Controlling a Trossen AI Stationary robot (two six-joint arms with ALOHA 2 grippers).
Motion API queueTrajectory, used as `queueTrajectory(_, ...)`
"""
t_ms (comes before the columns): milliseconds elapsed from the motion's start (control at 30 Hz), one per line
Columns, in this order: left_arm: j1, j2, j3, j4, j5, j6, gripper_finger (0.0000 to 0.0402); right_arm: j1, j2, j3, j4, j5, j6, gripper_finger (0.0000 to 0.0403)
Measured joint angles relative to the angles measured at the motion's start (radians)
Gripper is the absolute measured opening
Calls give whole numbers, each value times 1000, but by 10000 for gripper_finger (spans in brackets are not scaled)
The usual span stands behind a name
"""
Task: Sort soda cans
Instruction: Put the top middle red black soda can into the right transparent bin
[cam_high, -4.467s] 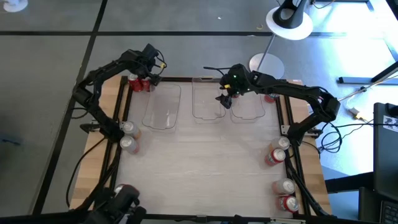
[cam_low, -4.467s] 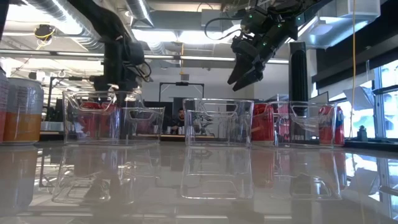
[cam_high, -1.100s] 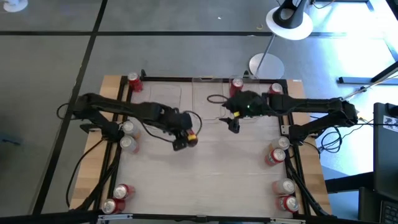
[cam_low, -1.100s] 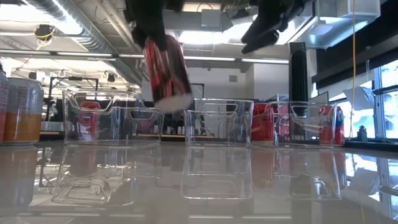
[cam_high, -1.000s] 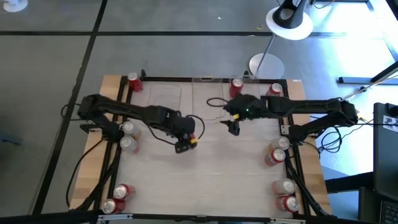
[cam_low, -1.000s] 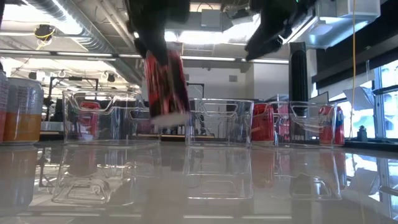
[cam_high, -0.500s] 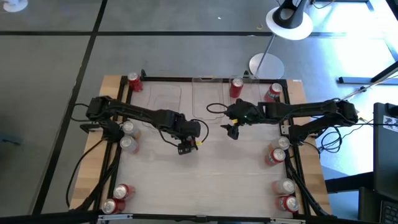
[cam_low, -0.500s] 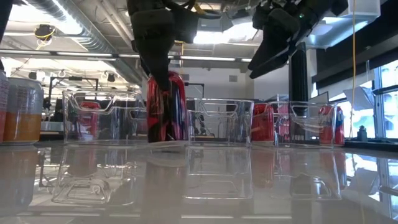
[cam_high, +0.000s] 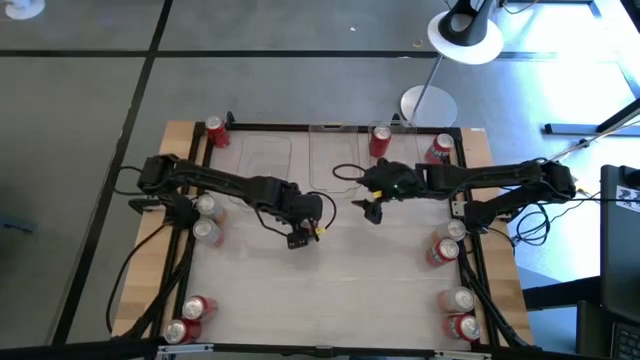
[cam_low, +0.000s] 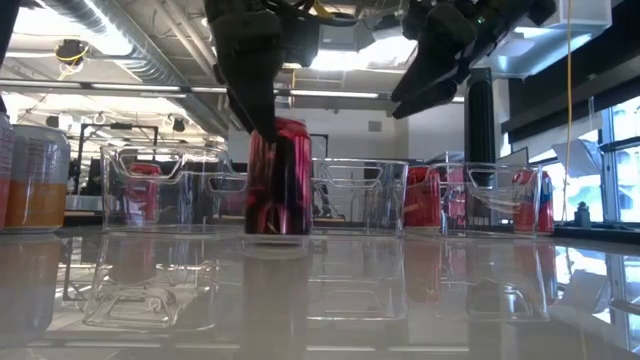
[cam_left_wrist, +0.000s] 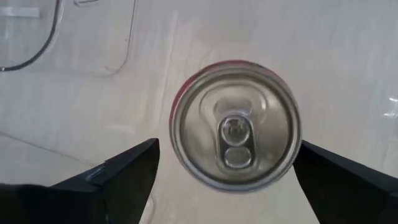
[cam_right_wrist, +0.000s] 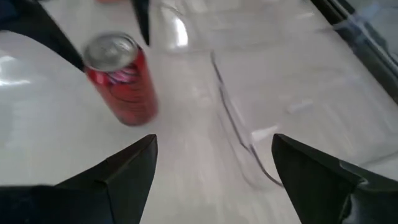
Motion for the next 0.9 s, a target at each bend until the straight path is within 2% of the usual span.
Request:
queueTrajectory(200,-21,-67,32,-78,-4,-32,346,0,10,0,109,-86,-6,314)
queueTrajectory(367,-43,-128,34,-161,-19,-88,346,9,69,0,257,-138,-15,314)
queueTrajectory(500,-108,-170,-36,-190,-148,-132,347,39,160,0,448,-144,-53,314)
queueTrajectory(700,-204,-226,-284,76,-202,-232,347,83,309,1,687,-155,-83,314)
queueTrajectory(900,-224,-227,-475,401,-255,-259,347,92,436,2,843,-149,-81,314)
